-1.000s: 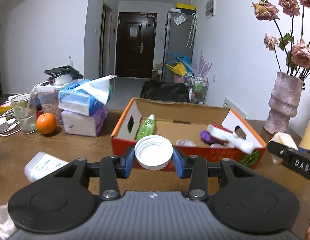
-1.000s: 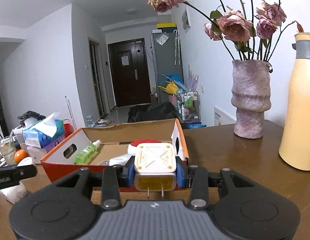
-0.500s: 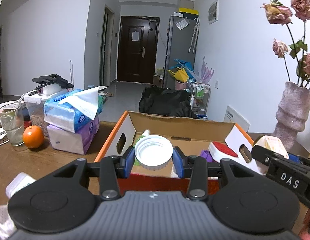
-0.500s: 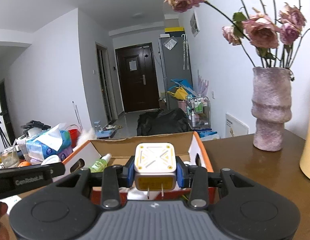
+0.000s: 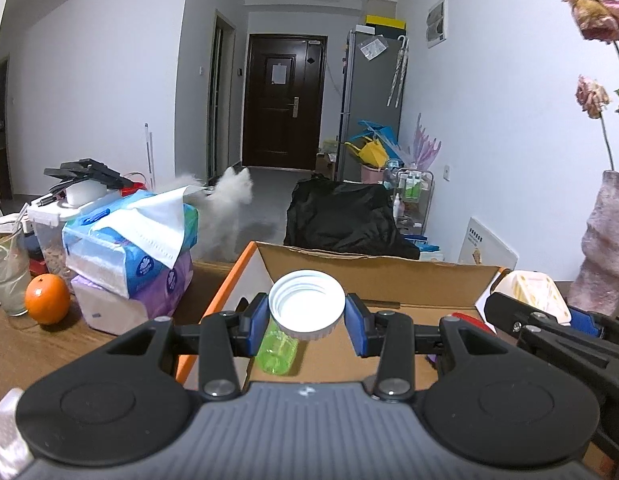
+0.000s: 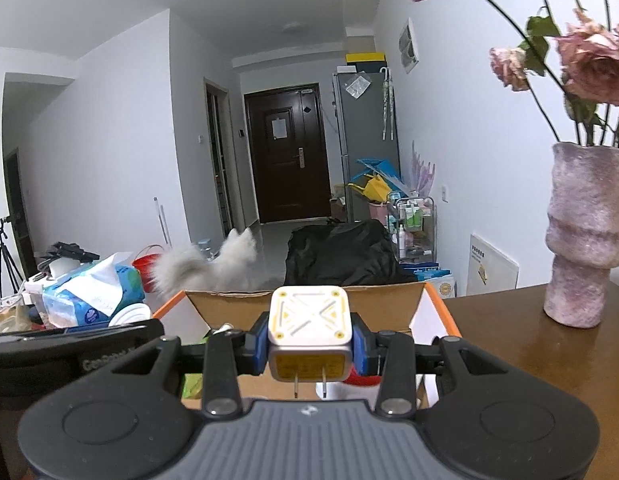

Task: Organize rigid objects
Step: 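Carry the white cap and plug adapter with both tools toward the red box, then lower the white cap and plug adapter into the box and open both tools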

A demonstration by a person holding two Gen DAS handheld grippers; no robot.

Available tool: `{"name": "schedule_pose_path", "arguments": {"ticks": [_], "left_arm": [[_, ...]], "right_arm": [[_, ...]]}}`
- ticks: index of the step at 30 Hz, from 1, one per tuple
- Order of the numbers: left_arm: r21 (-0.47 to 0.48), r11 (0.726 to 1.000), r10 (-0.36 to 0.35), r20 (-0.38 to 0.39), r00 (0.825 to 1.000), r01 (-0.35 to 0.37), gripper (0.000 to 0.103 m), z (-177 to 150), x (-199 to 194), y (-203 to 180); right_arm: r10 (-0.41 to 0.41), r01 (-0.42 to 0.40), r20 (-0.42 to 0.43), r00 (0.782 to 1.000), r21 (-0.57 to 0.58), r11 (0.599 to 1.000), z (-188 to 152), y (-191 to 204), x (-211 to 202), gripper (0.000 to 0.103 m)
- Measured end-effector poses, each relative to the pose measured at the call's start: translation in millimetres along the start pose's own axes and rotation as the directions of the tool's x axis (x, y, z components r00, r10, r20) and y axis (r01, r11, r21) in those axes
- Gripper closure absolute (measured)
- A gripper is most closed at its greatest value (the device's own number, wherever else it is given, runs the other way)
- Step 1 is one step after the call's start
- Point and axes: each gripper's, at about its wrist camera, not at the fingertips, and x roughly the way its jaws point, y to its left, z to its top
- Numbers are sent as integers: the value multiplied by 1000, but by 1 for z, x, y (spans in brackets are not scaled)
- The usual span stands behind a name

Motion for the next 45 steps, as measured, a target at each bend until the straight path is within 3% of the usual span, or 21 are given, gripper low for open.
{"name": "schedule_pose_path", "arguments": {"ticks": [13, 25, 30, 32, 35, 40, 41, 45], "left_arm": [[16, 999, 36, -25, 999, -36, 61, 6, 39, 9], [25, 999, 36, -56, 998, -34, 61, 5, 47, 13], [18, 1000, 26, -85, 996, -25, 57, 3, 49, 16], [19, 999, 32, -87, 996, -30, 44, 2, 49, 17], [21, 999, 48, -75, 996, -47, 27, 2, 47, 19], [32, 997, 71, -52, 996, -70, 8, 3, 40, 20], [33, 997, 75, -49, 996, -74, 2, 3, 40, 20], [32, 996, 85, -43, 995, -84, 0, 4, 37, 20]], "right_arm": [[-2, 0, -50, 999, -35, 999, 9, 10, 34, 65], [-25, 18, -110, 994, -62, 998, 11, 13, 44, 65], [-28, 21, -129, 991, -56, 998, 13, 10, 45, 66], [-49, 41, -120, 992, -64, 997, 14, 11, 42, 64], [-51, 45, -116, 992, -58, 997, 16, 8, 40, 54], [-65, 61, -96, 993, -41, 997, 18, 4, 34, 19], [-67, 64, -91, 994, -38, 997, 18, 3, 34, 17], [-70, 68, -77, 995, -29, 997, 19, -1, 31, 3]]}}
